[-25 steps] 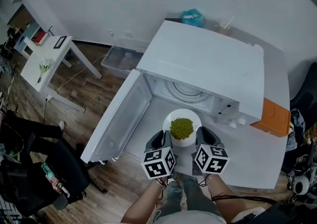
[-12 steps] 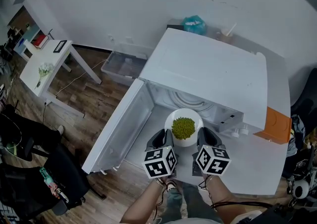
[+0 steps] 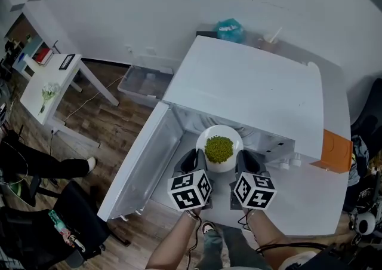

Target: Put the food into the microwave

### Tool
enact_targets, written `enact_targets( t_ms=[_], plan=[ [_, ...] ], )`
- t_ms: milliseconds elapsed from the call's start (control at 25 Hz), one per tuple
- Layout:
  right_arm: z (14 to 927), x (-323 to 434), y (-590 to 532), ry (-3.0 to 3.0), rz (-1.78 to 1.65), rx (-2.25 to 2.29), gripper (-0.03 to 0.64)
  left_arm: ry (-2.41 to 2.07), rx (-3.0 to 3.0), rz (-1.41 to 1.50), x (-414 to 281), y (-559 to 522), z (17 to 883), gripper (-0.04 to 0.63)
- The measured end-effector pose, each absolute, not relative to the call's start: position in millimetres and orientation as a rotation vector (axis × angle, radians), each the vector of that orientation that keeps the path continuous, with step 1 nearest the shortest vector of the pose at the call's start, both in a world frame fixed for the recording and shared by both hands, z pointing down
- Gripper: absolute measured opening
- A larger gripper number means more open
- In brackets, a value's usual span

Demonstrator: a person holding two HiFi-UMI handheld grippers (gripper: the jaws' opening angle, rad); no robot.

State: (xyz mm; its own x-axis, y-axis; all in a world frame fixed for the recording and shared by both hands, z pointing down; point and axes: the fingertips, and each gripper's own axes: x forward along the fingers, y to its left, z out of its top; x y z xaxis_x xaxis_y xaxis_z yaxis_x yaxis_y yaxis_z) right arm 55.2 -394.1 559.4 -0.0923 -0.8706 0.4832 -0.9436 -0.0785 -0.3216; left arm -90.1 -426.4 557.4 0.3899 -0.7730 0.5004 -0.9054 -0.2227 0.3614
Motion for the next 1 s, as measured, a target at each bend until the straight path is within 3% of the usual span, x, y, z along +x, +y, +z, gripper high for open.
enact_targets(
  t_ms=[1000],
  plan=[
    [561, 71, -451, -2.018, 0.864, 2.165, 0.05, -1.414, 2.139, 0.228, -72, -496, 563, 0.052]
  ],
)
